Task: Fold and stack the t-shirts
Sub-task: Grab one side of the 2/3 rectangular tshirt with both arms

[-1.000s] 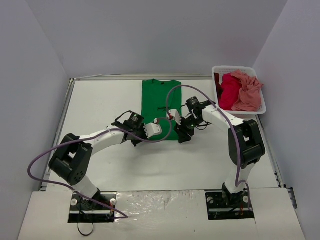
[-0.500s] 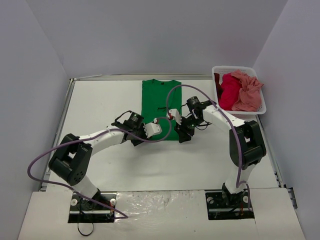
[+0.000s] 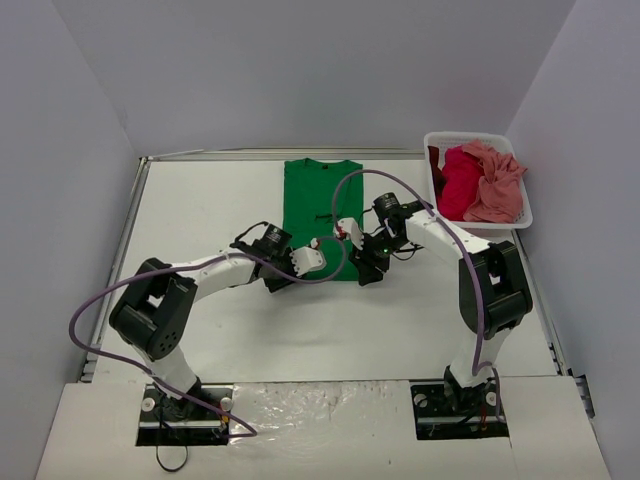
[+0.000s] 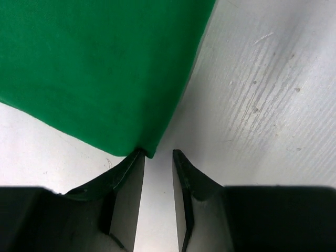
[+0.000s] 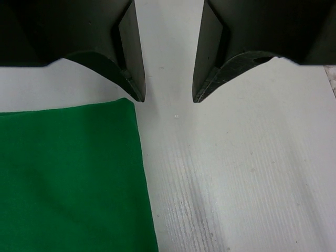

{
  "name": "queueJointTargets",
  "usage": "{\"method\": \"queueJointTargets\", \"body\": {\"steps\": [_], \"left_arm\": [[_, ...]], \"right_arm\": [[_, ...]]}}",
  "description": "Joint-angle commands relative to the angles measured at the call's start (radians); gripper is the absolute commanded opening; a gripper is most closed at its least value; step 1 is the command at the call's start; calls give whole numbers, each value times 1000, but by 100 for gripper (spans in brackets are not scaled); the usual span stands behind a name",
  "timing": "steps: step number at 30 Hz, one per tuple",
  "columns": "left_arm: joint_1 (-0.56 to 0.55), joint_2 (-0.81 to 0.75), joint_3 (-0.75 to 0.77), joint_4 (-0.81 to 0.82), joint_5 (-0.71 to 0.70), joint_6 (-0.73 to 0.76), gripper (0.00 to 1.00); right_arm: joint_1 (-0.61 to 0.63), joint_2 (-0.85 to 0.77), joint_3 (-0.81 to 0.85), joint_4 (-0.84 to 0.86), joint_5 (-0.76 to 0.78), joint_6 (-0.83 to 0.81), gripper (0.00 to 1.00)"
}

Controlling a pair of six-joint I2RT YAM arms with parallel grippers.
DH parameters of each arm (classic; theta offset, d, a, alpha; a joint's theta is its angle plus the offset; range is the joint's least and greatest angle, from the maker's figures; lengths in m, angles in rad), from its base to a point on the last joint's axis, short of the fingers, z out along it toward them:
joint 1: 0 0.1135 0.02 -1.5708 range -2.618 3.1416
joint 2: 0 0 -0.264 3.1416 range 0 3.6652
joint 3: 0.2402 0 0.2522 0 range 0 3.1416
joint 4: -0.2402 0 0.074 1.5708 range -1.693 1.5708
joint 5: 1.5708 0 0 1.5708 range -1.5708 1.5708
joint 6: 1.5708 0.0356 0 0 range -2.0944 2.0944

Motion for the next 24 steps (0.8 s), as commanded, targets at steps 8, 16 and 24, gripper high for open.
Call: {"method": "queueJointTargets", "body": {"steps": [8,16,24], "left_arm": [[4,36,32,-24,26,12,2],[25,16,73,-98,104,-36,2],[79,45,164,-225,234,-56,2]], "right_arm": [[-5,-19,7,-39,13,6,37],[-5,-48,-22,-29,23,-26,40],[1,-61,-61,23,35,-41,40]]}}
